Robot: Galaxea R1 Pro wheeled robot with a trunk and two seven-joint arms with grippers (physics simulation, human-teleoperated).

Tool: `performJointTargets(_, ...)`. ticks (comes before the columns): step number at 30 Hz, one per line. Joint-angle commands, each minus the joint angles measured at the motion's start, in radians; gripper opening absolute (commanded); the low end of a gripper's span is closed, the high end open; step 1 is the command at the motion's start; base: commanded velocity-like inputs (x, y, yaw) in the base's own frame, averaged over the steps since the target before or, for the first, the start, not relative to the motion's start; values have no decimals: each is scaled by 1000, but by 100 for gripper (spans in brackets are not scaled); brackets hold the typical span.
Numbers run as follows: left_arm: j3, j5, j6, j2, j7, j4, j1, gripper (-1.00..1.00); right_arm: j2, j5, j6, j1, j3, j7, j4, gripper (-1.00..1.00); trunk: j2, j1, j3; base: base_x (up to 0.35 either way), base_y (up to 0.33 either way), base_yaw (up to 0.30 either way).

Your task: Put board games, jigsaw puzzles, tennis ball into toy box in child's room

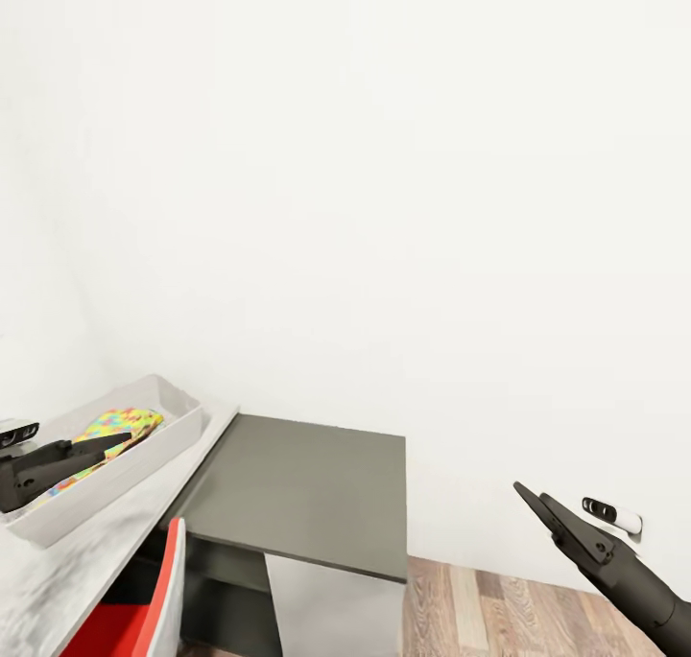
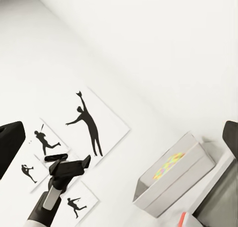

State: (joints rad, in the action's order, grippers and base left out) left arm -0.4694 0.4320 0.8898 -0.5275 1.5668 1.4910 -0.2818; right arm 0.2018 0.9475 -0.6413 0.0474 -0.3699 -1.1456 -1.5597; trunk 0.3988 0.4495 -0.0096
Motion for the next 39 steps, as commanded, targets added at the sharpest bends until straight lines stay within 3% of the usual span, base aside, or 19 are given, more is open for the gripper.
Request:
performJointTargets(1, 0, -1, 11, 0, 4, 0, 0, 100, 0, 7, -8, 0, 0, 2, 0, 100, 1, 0, 0, -25, -83, -251)
performJointTargets(21, 1, -1, 11, 2, 4, 0, 0, 100, -2, 0, -6, 0, 1, 8, 0, 100, 1, 0, 16, -15, -153, -242)
performJointTargets(39, 11, 1, 11, 11, 4, 2, 0, 100, -2, -5, -6, 0, 1, 12, 0, 100, 1, 0, 5, -69, -74, -19)
